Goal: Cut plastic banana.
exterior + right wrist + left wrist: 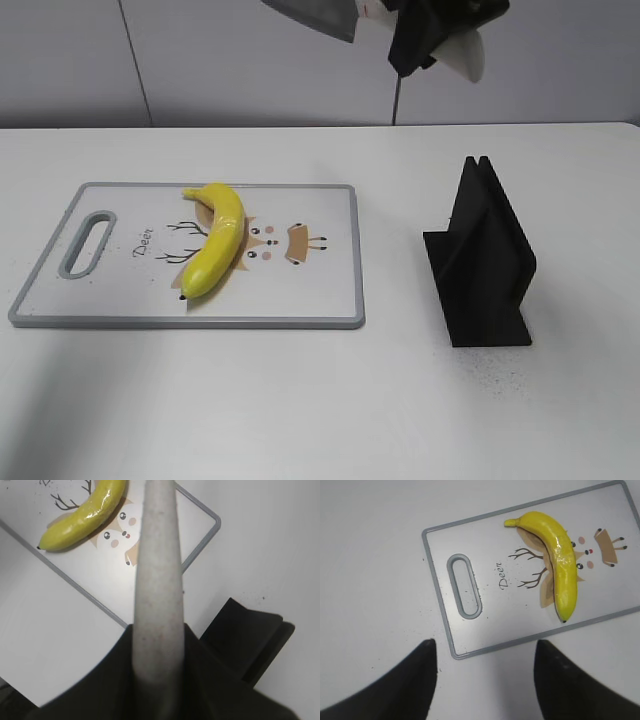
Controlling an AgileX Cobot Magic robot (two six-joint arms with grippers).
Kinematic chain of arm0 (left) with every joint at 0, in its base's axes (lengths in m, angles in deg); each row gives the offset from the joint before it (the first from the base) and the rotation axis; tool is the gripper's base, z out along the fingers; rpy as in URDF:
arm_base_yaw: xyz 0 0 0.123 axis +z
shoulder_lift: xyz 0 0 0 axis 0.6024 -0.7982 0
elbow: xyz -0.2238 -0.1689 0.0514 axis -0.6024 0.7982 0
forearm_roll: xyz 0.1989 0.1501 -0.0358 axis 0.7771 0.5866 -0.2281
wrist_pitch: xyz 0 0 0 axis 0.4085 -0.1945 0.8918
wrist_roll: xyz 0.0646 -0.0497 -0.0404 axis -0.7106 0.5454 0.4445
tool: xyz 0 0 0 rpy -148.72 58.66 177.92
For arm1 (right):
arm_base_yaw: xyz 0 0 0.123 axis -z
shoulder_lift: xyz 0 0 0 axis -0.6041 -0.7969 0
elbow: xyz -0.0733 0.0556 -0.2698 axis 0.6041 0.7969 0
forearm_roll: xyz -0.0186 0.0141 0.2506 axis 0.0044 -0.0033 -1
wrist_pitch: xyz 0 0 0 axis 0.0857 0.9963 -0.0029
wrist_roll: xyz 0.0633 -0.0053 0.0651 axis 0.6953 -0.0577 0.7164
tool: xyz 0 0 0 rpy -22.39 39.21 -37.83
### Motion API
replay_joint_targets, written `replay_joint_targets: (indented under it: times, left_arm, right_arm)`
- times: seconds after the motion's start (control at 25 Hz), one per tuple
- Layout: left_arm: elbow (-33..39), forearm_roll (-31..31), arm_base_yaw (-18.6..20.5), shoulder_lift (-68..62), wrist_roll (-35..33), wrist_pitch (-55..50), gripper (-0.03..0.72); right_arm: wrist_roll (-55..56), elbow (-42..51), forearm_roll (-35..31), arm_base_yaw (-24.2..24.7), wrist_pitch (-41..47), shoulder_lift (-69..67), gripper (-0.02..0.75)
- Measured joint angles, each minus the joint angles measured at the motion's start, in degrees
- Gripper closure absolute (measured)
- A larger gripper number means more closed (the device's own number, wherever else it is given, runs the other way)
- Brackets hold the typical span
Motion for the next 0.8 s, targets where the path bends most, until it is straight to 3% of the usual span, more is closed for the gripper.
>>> replay_joint_targets:
  times: [0.24, 0.44, 0.8]
  left_arm:
    - [5.3, 0.2, 1.9, 8.1, 0.7, -0.1, 0.102]
    - [15.3, 0.2, 1.9, 17.7, 0.7, -0.3, 0.105]
    - [32.6, 0.4, 1.9, 37.5, 0.7, 1.6, 0.105]
  right_arm:
    - [8.7, 8.7, 0.0, 0.0, -0.1, 6.3, 0.555]
    - [12.5, 21.0, 0.4, 0.0, -1.2, 14.5, 0.555]
    - [21.0, 39.8, 2.3, 0.0, -11.6, 29.1, 0.556]
